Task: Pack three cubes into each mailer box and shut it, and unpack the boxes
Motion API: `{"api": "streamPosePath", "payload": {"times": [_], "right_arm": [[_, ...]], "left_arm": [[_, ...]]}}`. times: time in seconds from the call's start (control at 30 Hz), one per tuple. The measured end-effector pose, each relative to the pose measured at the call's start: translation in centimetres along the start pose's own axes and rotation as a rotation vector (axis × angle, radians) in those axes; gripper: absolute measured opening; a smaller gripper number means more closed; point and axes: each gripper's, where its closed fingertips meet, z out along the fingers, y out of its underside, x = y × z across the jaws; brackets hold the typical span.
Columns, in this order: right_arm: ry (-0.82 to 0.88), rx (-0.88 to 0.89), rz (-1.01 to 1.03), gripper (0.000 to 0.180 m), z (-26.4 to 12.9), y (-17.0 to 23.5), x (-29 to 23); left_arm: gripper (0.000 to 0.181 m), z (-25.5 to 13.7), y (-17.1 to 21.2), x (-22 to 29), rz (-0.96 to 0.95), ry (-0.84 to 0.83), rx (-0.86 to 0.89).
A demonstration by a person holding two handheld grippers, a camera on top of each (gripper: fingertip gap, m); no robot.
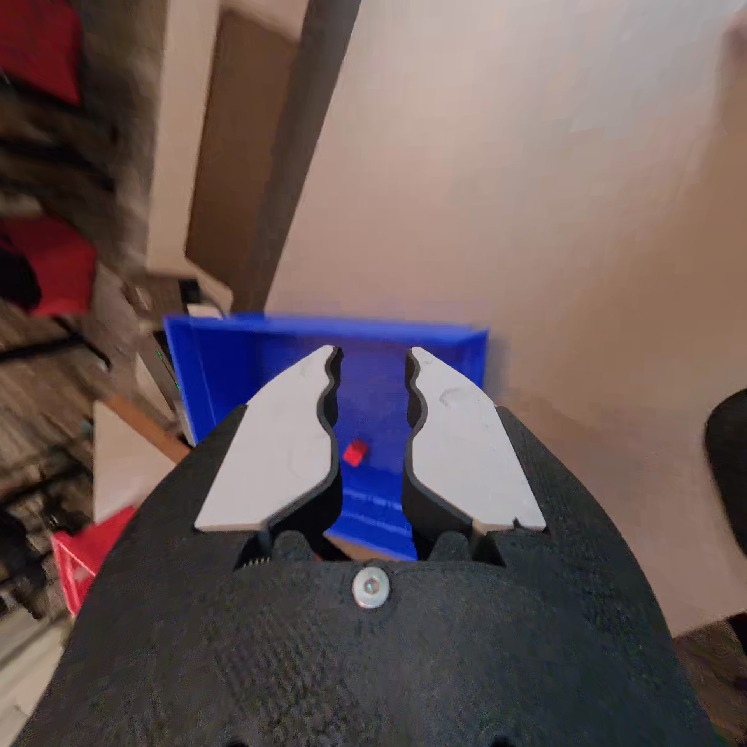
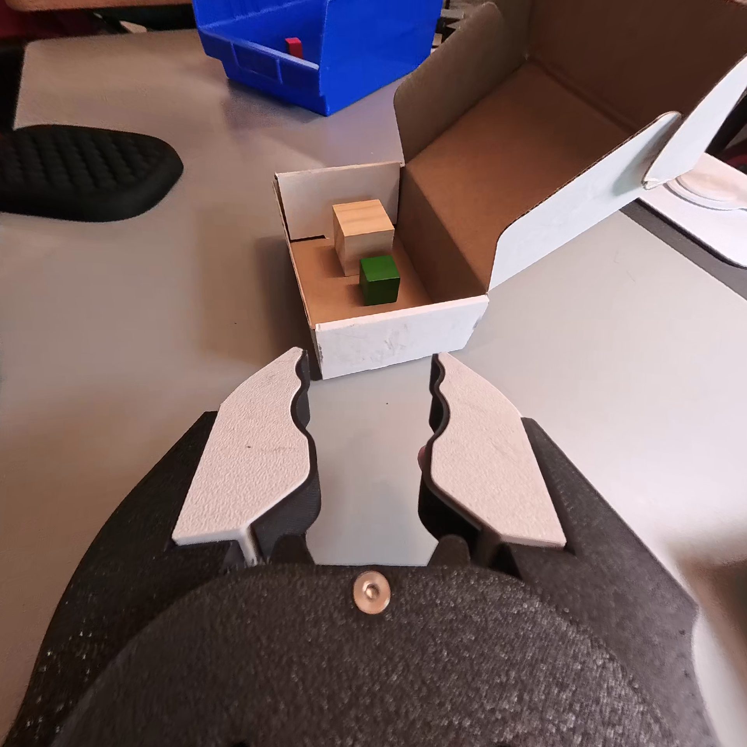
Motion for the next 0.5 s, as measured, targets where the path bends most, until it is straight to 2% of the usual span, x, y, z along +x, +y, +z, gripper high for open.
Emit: {"api": "streamPosePath", "payload": {"times": [0.03,0.17,0.27,0.37,0.5], "right_arm": [[-0.005,-0.003,0.001,0.057,0.1,0.1,-0.1],[-0.014,-0.016,0.008,0.057,0.4,0.5,-0.1],[-0.015,-0.02,0.023,0.057,0.6,0.7,0.1],[-0.014,-0.013,0.04,0.056,0.7,0.7,0.3],[-0.029,0.008,0.044,0.056,0.7,0.5,0.3]], "left_arm": [[0.031,1.0,2.8,-1.0,-0.034,0.009,-0.051],[0.035,5.4,13.1,-2.6,-0.062,0.055,-0.238],[0.036,7.8,18.3,-2.6,0.003,0.083,-0.358],[0.039,9.4,21.2,-2.6,0.134,0.091,-0.453],[0.042,11.0,22.4,-2.4,0.256,0.134,-0.513]]}}
